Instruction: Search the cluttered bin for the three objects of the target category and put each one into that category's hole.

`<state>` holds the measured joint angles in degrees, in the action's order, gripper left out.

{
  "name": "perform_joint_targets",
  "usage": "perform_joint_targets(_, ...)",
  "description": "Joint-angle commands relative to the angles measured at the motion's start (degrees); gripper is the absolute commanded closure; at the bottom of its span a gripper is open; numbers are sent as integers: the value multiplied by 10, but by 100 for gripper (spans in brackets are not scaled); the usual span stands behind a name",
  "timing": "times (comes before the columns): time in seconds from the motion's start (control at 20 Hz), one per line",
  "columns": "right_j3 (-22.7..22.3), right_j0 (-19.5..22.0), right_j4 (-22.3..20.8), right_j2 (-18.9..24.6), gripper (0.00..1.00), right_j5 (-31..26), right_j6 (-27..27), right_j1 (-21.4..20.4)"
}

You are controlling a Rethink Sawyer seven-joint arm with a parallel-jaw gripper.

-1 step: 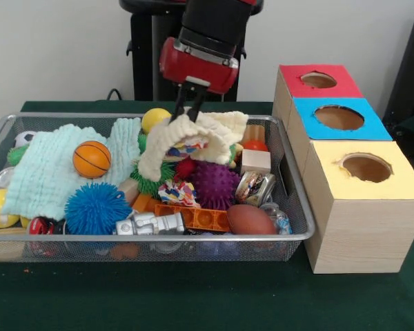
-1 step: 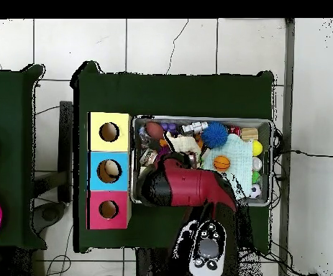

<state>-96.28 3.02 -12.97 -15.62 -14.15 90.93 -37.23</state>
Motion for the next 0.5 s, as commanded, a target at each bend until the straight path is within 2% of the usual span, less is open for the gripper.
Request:
perform_joint_targets(0.05, -46, 42, -8, 16, 100, -11, 75, 19)
perform_joint_targets(0.5, -74, 74, -11, 31, 100, 41, 92, 38)
